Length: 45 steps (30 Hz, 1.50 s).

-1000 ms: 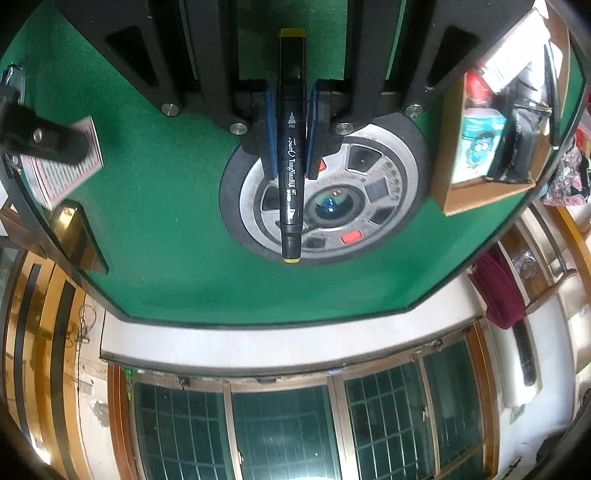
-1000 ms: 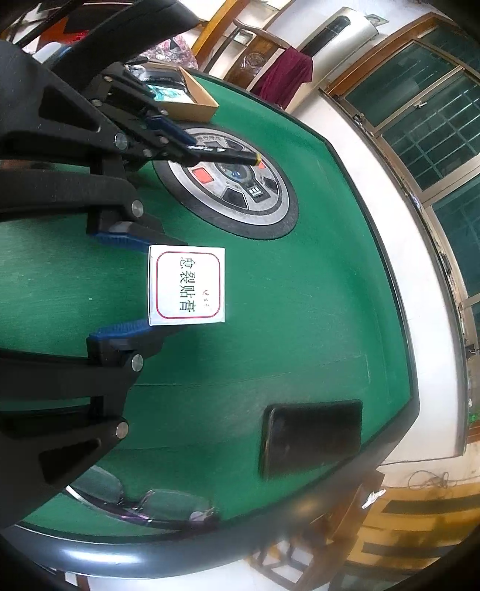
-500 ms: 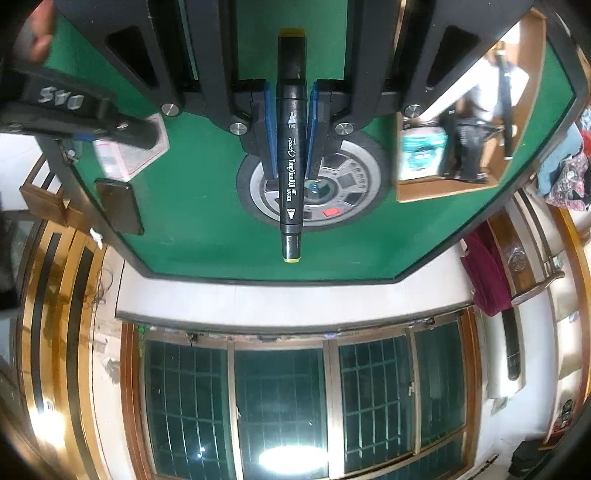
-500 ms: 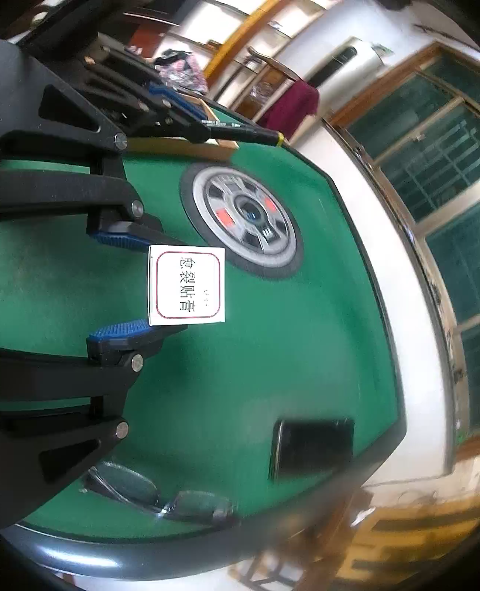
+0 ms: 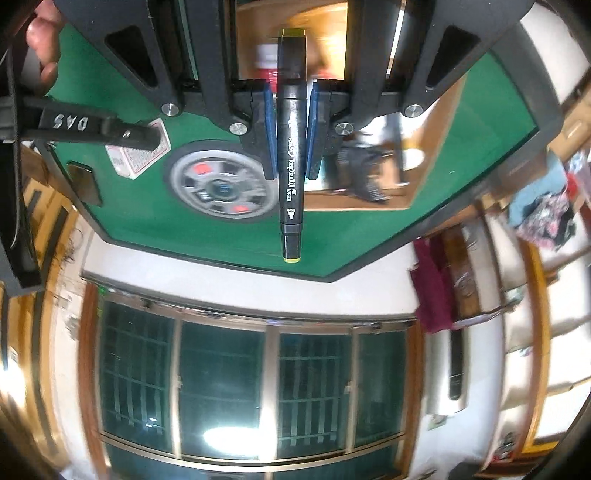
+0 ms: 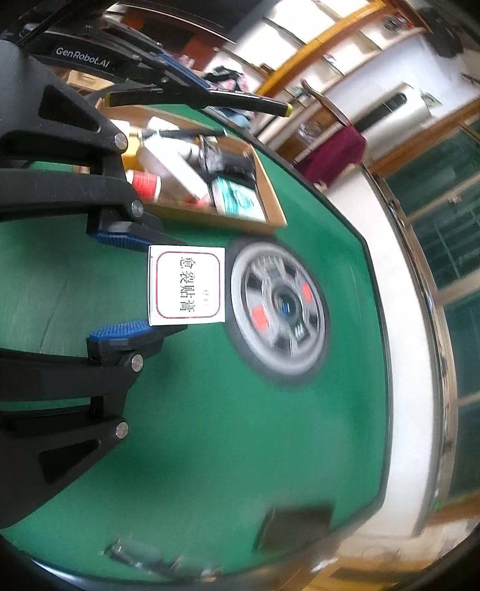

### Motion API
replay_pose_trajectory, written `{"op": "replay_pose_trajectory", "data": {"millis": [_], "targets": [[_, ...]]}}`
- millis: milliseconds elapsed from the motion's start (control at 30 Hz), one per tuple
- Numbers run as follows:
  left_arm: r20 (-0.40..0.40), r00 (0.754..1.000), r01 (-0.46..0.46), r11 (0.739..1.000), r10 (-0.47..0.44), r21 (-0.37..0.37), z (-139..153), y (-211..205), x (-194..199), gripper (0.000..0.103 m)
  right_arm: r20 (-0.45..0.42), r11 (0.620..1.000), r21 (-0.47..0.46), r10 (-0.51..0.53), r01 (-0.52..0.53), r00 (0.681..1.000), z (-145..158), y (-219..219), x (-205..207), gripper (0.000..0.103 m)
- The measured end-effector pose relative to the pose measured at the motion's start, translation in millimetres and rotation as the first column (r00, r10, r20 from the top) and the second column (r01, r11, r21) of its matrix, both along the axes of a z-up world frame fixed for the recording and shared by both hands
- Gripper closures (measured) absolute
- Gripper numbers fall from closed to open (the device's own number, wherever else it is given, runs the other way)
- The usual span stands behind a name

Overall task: Organize objects
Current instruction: 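Carry marker and medicine box into the cardboard box and open both grippers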

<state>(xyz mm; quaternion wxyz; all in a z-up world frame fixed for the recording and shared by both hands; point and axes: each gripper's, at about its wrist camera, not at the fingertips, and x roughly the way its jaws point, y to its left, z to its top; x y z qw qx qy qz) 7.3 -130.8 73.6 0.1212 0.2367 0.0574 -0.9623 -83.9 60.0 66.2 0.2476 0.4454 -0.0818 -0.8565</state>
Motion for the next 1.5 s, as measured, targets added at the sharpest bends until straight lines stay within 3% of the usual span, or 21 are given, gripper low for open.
{"op": "replay_pose_trajectory", "data": {"millis": [267, 500, 967, 1233, 1333, 1433, 1500], "targets": [[0.051, 0.993, -0.109, 0.990, 0.105, 0.093, -34.9, -66.6, -2.4, 0.091, -0.001, 0.989, 0.026, 0.143, -0.143, 0.990, 5.2, -82.8, -0.2, 0.072], [0.105, 0.991, -0.095, 0.984, 0.080, 0.152, -57.3, -86.1, -13.2, 0.091, 0.044, 0.976, 0.053, 0.209, -0.211, 0.977, -9.2, -135.5, -12.9, 0.072], [0.192, 0.981, -0.071, 0.978, 0.032, 0.197, -81.1, -86.4, -44.9, 0.091, 0.128, 0.966, 0.102, 0.224, -0.238, 0.966, -42.7, -184.0, -50.9, 0.072], [0.224, 0.974, -0.078, 0.971, 0.026, 0.227, -81.5, -91.2, -51.3, 0.091, 0.128, 0.962, 0.126, 0.228, -0.243, 0.965, -42.8, -199.3, -64.7, 0.072], [0.224, 0.974, -0.075, 0.969, 0.021, 0.234, -81.6, -90.8, -48.3, 0.090, 0.152, 0.965, 0.089, 0.231, -0.247, 0.961, -45.0, -202.3, -73.7, 0.070], [0.213, 0.977, -0.077, 0.970, 0.027, 0.230, -80.2, -88.1, -43.6, 0.083, 0.168, 0.966, 0.075, 0.232, -0.247, 0.958, -45.8, -197.7, -75.2, 0.064], [0.197, 0.979, -0.095, 0.971, 0.051, 0.219, -76.7, -85.8, -39.2, 0.058, 0.155, 0.965, 0.052, 0.245, -0.256, 0.957, -41.8, -188.3, -71.7, 0.059]]}}
